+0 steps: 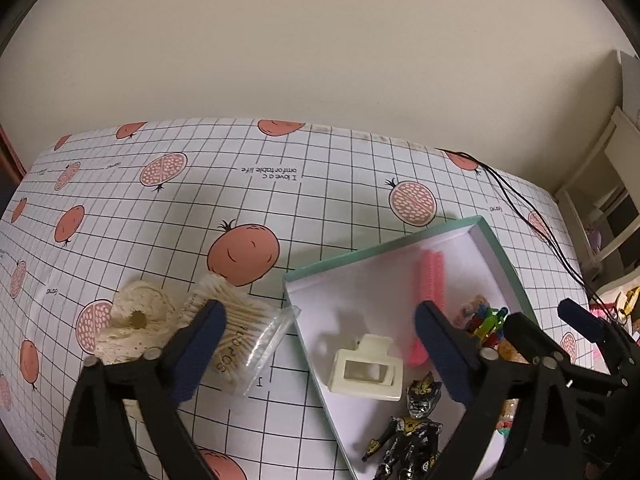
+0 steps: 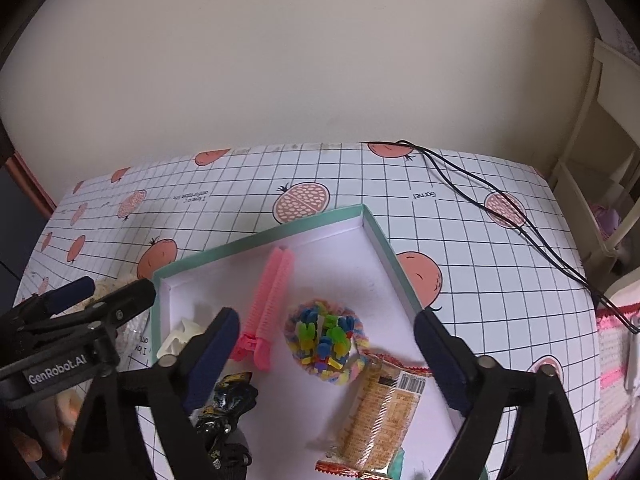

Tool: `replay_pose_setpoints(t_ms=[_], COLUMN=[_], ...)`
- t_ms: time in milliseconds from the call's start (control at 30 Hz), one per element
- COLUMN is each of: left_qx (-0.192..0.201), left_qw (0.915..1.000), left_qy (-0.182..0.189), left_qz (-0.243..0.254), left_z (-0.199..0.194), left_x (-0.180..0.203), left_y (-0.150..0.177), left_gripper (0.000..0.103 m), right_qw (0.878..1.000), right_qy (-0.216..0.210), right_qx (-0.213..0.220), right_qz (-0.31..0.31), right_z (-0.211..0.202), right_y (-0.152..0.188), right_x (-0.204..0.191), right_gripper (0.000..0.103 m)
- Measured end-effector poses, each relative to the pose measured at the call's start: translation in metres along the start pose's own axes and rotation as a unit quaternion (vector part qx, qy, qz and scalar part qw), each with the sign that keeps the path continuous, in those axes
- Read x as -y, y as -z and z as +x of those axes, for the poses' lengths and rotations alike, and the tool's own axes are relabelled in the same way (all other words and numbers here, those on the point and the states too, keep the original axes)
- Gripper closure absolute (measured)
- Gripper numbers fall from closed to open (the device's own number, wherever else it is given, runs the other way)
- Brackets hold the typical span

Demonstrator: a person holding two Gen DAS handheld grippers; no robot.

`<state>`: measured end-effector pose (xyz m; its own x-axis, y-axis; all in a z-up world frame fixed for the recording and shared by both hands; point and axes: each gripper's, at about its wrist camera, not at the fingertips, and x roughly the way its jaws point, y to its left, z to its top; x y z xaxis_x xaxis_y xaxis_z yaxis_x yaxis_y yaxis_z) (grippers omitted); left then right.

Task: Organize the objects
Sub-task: 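Move both tools back toward the lace cloth and cotton swab bag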

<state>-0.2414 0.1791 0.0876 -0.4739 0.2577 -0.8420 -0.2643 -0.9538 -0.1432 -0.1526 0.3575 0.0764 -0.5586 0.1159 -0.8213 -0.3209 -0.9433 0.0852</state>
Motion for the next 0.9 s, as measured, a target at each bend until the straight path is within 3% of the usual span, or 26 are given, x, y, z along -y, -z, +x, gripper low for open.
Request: replay_pose_setpoints(t_ms=[133, 900], left_qx=[0.003, 0.008], left_qw=[1.0000, 0.9993], left_qy=[-0.001, -0.016], left_qz=[-0.005, -0.033], left_z=[-0.001, -0.007], left_x=[-0.003, -0.026], left_y=[0.000, -0.005], left_gripper=[0.005, 0.004], right_qw=[1.000, 1.000], right_qy=[0.000, -0.001], right_qx=[0.004, 0.000], right_qz=[0.000, 0.010], right_z=[0.000, -0.001], right_y=[0.001, -0.001], right_x=[-0.001, -0.002], right_gripper=[0.000, 0.000])
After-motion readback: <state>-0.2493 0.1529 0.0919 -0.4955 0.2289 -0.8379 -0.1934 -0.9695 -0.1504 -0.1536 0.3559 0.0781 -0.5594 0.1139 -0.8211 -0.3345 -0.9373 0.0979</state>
